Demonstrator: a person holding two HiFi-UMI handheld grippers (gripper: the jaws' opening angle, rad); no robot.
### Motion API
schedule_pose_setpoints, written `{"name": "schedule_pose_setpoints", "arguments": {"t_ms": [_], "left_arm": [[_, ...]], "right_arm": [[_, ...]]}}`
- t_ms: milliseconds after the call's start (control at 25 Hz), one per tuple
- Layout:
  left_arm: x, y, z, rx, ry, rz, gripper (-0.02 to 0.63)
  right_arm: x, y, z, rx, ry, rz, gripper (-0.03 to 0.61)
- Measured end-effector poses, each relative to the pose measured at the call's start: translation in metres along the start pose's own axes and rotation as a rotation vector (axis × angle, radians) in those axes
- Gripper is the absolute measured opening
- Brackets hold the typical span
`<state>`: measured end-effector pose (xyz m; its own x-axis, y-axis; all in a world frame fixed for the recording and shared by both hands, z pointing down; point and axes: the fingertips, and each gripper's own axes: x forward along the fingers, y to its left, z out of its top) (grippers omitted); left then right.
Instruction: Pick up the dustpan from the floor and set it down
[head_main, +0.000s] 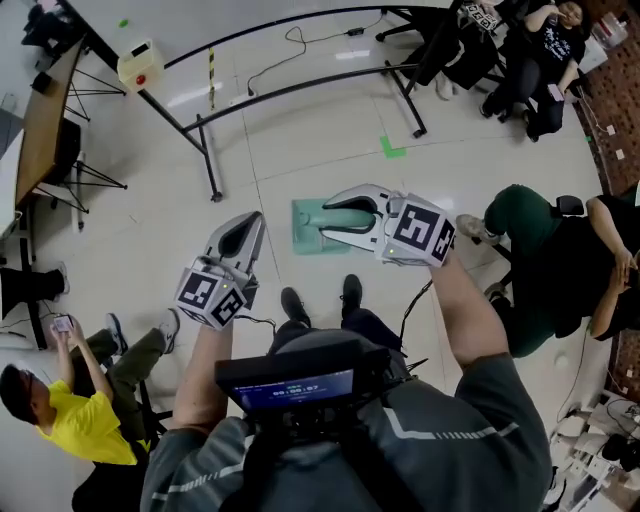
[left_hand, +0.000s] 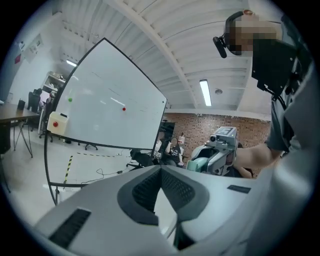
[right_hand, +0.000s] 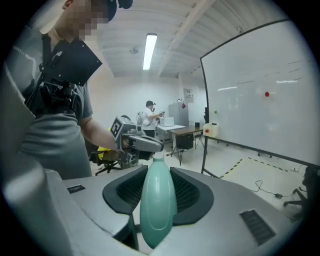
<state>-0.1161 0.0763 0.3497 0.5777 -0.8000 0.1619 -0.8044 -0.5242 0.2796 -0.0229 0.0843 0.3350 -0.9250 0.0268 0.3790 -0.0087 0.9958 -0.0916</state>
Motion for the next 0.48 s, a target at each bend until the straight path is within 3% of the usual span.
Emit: {"name": "schedule_pose_setpoints", "arguments": {"t_ms": [160, 480], "left_arm": [[-0.022, -0.021, 0.025, 0.011, -0.029, 0.015, 0.034], [-0.034, -0.046, 0.044, 0.030, -0.074, 0.036, 0.034]], "right_arm": [[-0.011, 0.025, 0.029, -0.029, -0.015, -0.015, 0.167], [-0.027, 0.043, 0.039, -0.060, -0.021, -0.017, 0.167]]}}
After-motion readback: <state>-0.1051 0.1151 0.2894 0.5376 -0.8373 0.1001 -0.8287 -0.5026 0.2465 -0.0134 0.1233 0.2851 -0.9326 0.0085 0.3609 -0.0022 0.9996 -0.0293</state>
